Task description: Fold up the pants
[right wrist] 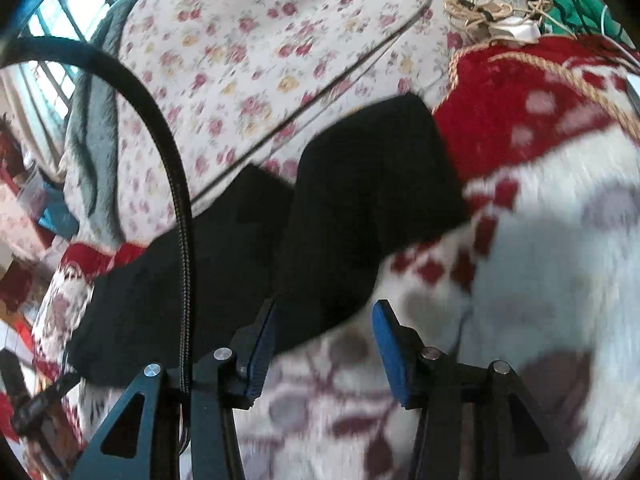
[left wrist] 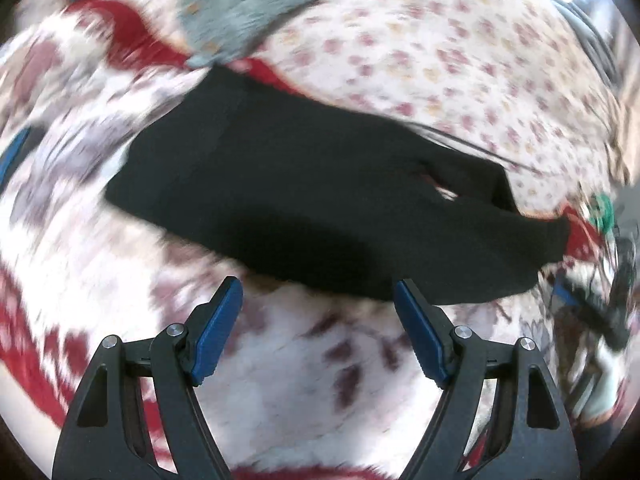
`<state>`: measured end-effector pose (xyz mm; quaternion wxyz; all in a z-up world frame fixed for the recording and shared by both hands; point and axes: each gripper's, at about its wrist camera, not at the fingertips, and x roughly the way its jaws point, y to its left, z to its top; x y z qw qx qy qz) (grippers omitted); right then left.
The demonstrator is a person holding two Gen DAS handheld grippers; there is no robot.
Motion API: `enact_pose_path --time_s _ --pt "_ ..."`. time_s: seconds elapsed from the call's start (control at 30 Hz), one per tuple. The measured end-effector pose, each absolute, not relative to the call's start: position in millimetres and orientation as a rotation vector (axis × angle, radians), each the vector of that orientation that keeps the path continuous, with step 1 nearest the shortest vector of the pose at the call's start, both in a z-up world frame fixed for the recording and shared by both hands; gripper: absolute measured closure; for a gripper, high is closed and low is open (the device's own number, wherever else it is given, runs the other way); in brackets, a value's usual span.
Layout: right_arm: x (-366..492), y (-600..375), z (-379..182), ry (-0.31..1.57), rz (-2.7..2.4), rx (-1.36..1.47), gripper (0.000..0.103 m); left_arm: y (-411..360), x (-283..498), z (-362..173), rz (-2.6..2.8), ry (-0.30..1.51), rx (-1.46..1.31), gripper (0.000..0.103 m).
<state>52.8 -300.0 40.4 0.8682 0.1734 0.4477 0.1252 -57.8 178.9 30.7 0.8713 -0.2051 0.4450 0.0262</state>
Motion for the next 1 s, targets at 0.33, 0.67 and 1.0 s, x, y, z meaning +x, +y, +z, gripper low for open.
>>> enact_pose_path --time_s 0.33,0.67,1.0 --pt "65 -294 3 0.957 0.37 0.624 0.049 198 -55 22 0.187 0.886 -0.532 0.023" --pt "73 -304 -9 0.936 0.405 0.754 0.049 203 -30 19 0.174 0.857 -0.594 0.009" --pt "58 -298 0 1.01 0.381 0.754 0.049 207 -21 21 0.165 0.883 -0.7 0.009"
